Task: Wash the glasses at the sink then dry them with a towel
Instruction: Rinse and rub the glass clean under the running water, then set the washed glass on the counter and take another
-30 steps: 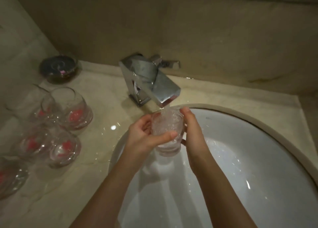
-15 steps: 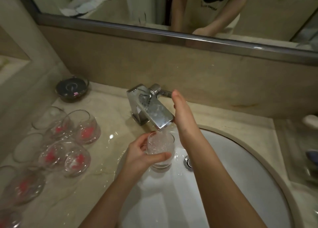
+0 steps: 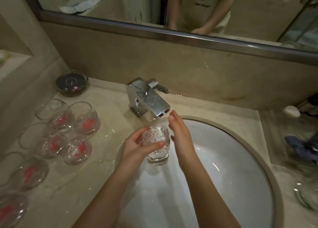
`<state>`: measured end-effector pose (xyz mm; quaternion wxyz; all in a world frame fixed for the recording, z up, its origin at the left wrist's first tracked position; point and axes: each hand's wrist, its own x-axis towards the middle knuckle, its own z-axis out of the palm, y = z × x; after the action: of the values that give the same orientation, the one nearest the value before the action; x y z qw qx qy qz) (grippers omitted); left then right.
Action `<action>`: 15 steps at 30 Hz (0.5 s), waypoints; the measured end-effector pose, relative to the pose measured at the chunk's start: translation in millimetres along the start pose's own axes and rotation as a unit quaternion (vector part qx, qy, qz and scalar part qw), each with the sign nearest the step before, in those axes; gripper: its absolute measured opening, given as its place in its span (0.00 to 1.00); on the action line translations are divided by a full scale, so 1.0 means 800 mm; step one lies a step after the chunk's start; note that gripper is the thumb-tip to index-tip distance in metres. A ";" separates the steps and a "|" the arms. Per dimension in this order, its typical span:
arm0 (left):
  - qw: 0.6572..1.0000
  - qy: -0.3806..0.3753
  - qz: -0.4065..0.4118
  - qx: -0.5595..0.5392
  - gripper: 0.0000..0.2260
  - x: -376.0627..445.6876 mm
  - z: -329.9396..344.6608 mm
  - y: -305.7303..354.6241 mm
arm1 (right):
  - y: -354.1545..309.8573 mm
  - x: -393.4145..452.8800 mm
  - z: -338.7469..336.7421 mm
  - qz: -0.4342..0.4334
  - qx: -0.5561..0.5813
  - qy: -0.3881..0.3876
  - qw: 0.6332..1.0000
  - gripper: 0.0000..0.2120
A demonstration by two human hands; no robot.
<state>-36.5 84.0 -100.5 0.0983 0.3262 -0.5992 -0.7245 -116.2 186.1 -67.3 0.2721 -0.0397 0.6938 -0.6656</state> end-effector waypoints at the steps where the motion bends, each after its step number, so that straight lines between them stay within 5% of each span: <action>1: 1.000 0.006 -0.007 -0.008 0.28 -0.005 0.001 0.001 | 0.014 -0.015 -0.004 -0.003 0.006 0.003 1.000 0.20; 9: 0.983 -0.001 -0.177 0.050 0.20 -0.032 0.009 -0.009 | 0.057 -0.065 -0.028 0.105 -0.100 0.033 0.989 0.13; 15: 0.943 -0.059 -0.306 0.119 0.36 -0.043 0.016 -0.021 | 0.076 -0.067 -0.047 0.246 -0.151 0.045 0.957 0.47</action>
<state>-13.4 117.3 -103.4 -0.2032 0.4595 -0.5576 -0.6608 -68.9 249.2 -108.4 0.3867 0.1213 0.7858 -0.4671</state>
